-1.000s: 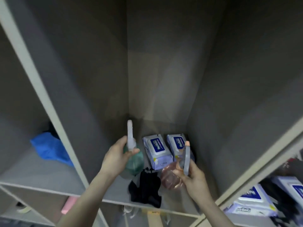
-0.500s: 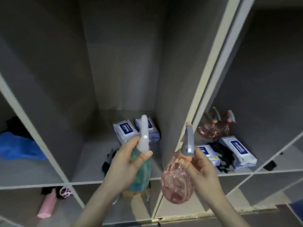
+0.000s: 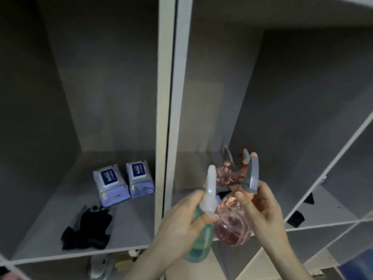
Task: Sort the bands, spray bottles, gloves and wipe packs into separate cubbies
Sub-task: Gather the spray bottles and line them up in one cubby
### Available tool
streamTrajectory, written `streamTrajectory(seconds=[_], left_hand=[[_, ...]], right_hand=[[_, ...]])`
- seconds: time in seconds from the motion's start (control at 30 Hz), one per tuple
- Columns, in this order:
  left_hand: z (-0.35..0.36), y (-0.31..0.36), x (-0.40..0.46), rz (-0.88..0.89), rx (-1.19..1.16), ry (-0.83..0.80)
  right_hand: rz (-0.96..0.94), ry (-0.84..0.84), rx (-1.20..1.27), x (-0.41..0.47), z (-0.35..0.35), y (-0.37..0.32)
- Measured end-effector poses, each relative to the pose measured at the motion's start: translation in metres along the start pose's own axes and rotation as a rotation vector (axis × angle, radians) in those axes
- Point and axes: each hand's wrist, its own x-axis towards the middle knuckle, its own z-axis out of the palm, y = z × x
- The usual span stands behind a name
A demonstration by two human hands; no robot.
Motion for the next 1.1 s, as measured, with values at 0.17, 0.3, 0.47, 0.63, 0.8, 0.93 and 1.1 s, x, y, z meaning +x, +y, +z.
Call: streamTrajectory(seconds=[0.17, 0.3, 0.47, 0.63, 0.8, 0.93, 1.1], left_hand=[[0.035, 0.003, 0.066, -0.146, -0.152, 0.198], [0.043, -0.009, 0.119, -0.220, -0.233, 0.361], [0.048, -0.045, 0.176, -0.318, -0.100, 0.460], [0.053, -0.097, 0.207, -0.486, -0.064, 0.433], [0.066, -0.127, 0.219, -0.562, -0.074, 0.430], [0.067, -0.145, 0.225, -0.560, -0.163, 0.445], [0.068, -0.167, 0.241, -0.584, -0.115, 0.382]], right_hand=[[0.057, -0.101, 0.044, 0.066, -0.048, 0.020], [0.111, -0.204, 0.080, 0.130, -0.052, 0.039], [0.195, -0.235, 0.024, 0.180, -0.029, 0.082], [0.274, -0.227, -0.087, 0.199, -0.009, 0.137], [0.322, -0.276, -0.299, 0.208, 0.008, 0.172], [0.323, -0.332, -0.435, 0.221, 0.017, 0.184], [0.397, -0.346, -0.468, 0.229, 0.027, 0.200]])
